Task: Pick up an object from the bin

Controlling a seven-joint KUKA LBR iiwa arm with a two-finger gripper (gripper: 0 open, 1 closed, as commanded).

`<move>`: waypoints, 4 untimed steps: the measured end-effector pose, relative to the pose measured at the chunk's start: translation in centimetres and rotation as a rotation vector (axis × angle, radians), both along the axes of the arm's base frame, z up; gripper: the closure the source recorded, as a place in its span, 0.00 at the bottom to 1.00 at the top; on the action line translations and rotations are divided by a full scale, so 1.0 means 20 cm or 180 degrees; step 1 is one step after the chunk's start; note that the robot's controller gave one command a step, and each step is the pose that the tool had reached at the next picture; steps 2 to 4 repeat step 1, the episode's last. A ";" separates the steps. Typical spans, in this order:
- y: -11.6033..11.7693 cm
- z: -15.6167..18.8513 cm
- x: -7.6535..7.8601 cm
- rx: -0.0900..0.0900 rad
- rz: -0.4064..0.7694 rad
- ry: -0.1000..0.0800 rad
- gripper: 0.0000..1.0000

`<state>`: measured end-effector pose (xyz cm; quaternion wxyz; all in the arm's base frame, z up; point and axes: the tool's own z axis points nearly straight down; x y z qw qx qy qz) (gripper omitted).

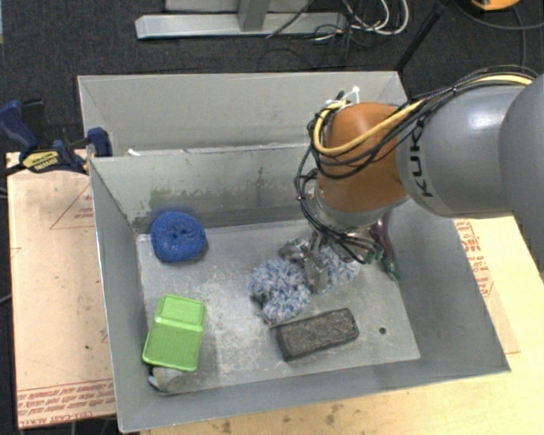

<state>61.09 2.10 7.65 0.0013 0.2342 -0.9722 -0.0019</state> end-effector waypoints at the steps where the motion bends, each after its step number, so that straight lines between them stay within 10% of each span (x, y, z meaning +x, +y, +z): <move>1: 0.00 0.10 -0.01 -0.0003 0.0001 0.0011 1.00; 4: 0.00 0.10 -0.01 -0.0003 0.0001 0.0011 1.00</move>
Offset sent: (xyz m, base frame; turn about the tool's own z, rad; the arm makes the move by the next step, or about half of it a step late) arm 0.0000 0.0001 0.0281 0.0000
